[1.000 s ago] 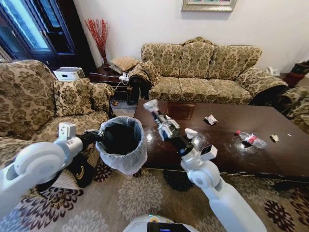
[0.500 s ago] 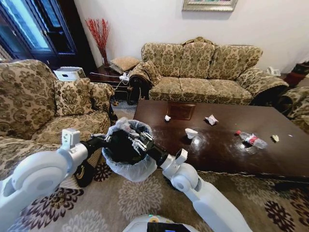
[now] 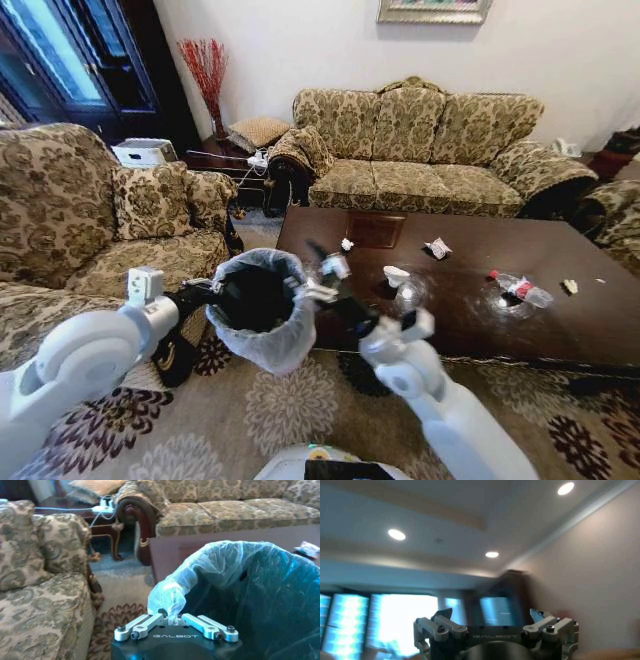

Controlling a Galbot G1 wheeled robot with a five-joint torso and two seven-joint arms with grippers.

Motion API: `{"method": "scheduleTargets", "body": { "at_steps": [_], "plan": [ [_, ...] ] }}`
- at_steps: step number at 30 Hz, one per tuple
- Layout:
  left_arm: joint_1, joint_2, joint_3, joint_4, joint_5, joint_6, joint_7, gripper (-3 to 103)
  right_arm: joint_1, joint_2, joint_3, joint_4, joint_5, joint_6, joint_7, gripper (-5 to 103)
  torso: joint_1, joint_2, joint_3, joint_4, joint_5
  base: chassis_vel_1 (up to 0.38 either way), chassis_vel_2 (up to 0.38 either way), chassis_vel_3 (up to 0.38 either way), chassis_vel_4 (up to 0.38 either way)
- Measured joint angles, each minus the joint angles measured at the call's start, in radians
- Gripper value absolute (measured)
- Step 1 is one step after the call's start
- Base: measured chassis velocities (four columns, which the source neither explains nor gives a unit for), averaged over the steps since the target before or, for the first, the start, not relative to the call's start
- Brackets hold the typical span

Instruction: Move to the front of the table and place the trash on the table into the trash bin.

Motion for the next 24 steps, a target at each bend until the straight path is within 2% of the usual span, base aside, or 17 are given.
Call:
{"method": "scheduleTargets", "body": {
  "at_steps": [1,4,5,6,9,11,12,15,22,24],
  "plan": [
    [0.000,0.000,0.000,0.000,0.000,0.000,0.000,1,0.000,0.000,0.000,0.000,0.000,0.000,0.000,99,0.000,0.000,0.000,0.0000,0.0000,0.000,0.000,0.000,0.000],
    [0.015,-0.036,-0.018,0.006,0.018,-0.002,-0.001,1,-0.105,0.016,0.157,-0.086,-0.085,0.104,0.086,100,0.000,0.000,0.000,0.0002,0.0006,0.000,0.000,0.000,0.000],
    [0.015,-0.036,-0.018,0.006,0.018,-0.002,-0.001,1,-0.105,0.016,0.157,-0.086,-0.085,0.104,0.086,100,0.000,0.000,0.000,0.0002,0.0006,0.000,0.000,0.000,0.000],
    [0.015,-0.044,-0.019,0.004,0.023,-0.004,-0.001,1,-0.125,0.026,0.201,-0.117,-0.095,0.117,0.100,100,0.000,0.000,0.000,0.0002,0.0004,0.000,0.000,0.000,0.000],
    [0.008,-0.060,-0.013,-0.016,0.030,-0.010,0.002,1,-0.181,0.051,0.311,-0.217,-0.172,0.081,0.217,100,0.000,0.000,0.000,0.0000,0.0004,0.000,0.000,0.000,0.000],
    [0.007,-0.066,-0.012,-0.023,0.032,-0.011,0.004,1,-0.192,0.051,0.335,-0.251,-0.176,0.069,0.211,100,0.000,0.000,0.000,0.0000,0.0004,0.000,0.000,0.000,0.000],
    [0.007,-0.075,-0.011,-0.032,0.037,-0.013,0.006,1,-0.207,0.046,0.363,-0.304,-0.170,0.062,0.146,100,0.000,0.000,0.000,-0.0001,0.0006,0.000,0.000,0.000,0.000],
    [0.010,-0.087,-0.010,-0.040,0.048,-0.014,0.013,1,-0.219,0.043,0.382,-0.380,-0.165,0.065,0.105,100,0.000,0.000,0.000,0.0001,0.0004,0.000,0.000,0.000,0.000],
    [0.010,-0.105,0.013,-0.049,0.067,-0.022,0.021,1,-0.197,0.058,0.360,-0.548,-0.149,0.026,0.149,100,0.000,0.000,0.000,0.0001,0.0003,0.000,0.000,0.000,0.000],
    [0.008,-0.111,0.024,-0.055,0.073,-0.025,0.024,1,-0.158,0.070,0.349,-0.630,-0.206,0.012,0.169,100,0.000,0.000,0.000,0.0001,0.0003,0.000,0.000,0.000,0.000]
  ]
}}
